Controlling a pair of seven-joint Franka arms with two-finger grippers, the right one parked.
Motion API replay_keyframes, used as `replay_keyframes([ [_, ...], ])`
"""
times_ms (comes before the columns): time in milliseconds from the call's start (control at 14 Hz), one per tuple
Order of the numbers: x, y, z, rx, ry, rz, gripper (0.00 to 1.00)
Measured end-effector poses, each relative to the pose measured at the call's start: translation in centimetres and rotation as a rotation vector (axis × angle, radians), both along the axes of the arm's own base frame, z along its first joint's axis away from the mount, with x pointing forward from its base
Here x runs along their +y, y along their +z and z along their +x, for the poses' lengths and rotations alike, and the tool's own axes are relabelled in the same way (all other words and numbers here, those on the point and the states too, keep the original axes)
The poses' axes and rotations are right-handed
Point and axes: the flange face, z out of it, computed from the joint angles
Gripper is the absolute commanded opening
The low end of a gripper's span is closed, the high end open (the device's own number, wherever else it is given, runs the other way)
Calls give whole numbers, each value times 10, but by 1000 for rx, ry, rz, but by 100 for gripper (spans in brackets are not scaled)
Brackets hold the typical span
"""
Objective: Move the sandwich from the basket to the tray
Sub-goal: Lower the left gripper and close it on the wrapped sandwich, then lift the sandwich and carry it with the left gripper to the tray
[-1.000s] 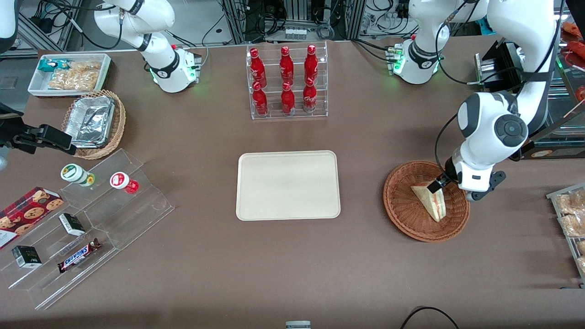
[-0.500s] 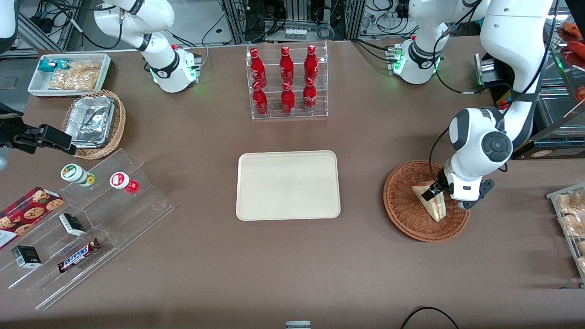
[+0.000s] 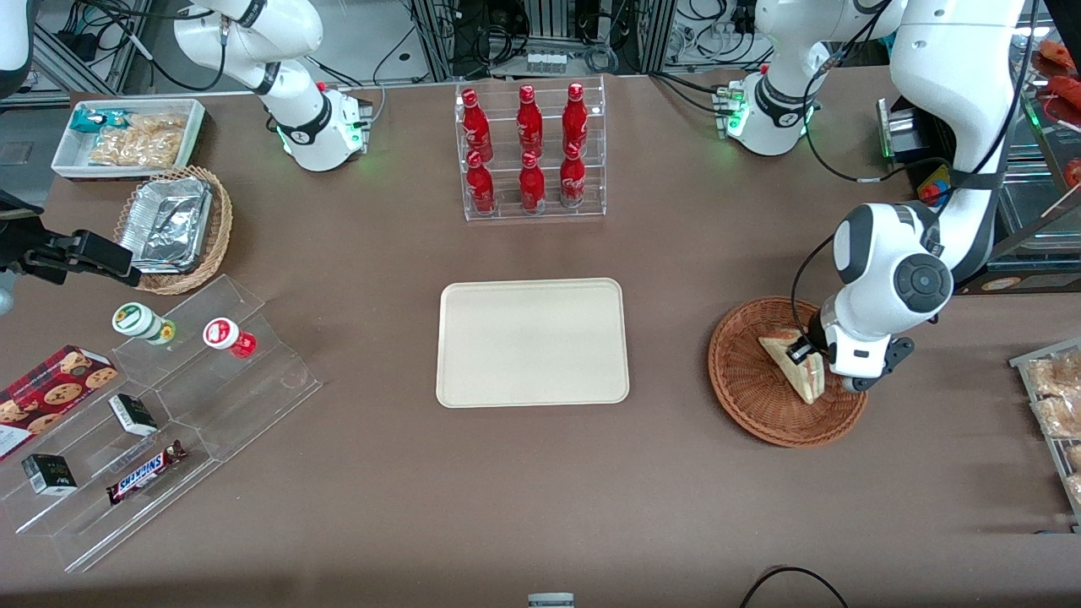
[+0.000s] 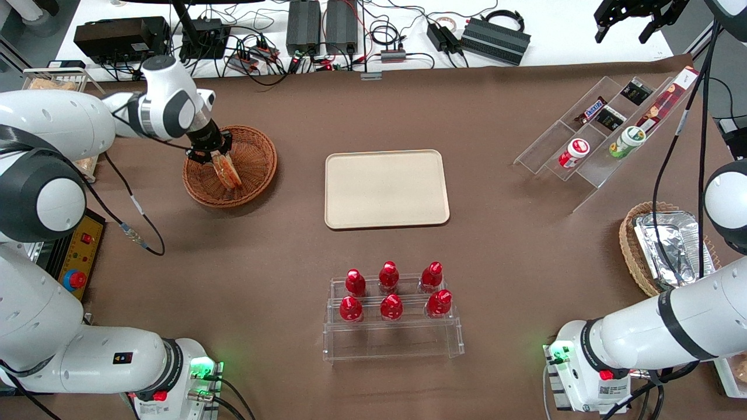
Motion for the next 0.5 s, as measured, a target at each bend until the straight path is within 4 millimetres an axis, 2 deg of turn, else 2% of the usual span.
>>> replay_keyframes([
  [214, -47, 49, 18, -1, -150, -24, 7],
  [357, -84, 64, 20, -12, -314, -56, 3],
  [500, -130, 66, 19, -20, -392, -92, 0],
])
